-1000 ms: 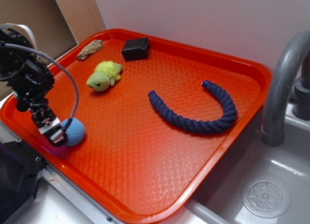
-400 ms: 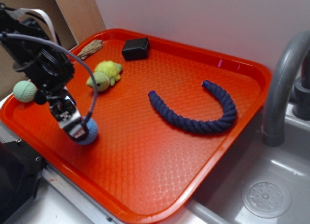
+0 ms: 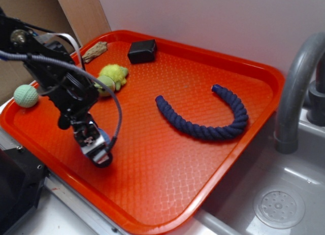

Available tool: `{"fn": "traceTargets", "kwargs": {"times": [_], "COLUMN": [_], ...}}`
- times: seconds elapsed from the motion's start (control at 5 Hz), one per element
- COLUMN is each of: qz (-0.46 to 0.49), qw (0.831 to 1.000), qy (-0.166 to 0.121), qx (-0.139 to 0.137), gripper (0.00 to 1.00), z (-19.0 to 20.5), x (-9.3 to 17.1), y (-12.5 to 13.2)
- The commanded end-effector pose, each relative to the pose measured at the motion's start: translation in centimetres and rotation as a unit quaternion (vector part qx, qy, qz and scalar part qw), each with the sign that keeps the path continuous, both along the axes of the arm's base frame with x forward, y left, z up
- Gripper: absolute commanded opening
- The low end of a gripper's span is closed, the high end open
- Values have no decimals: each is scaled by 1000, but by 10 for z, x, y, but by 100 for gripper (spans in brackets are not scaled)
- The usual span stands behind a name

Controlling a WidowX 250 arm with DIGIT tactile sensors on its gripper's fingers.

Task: Grab the blue ball.

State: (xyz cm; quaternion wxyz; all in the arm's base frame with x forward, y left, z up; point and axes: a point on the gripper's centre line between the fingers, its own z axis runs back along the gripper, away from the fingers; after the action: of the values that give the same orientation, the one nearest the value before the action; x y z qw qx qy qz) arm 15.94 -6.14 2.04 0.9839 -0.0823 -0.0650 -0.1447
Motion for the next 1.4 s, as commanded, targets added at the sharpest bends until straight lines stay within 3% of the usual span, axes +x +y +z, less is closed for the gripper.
{"fn": "traceTargets", "kwargs": {"times": [0.0,0.2,0.4,0.6,0.8,1.0,1.2], "qz": [0,4,38,119,177,196,172], "qw": [1000,1000,998,992,982,978,981], "qy": [7,4,1,-14,-25,-11,26], "qx": [9,23,50,42,69,78,89], "gripper": [0,0,0,0,0,0,0], "z": [14,31,66,113,150,171,184], "x": [-16,-16,-17,-20,-21,-7,18], "y": [-16,-13,11,61,108,122,100]}}
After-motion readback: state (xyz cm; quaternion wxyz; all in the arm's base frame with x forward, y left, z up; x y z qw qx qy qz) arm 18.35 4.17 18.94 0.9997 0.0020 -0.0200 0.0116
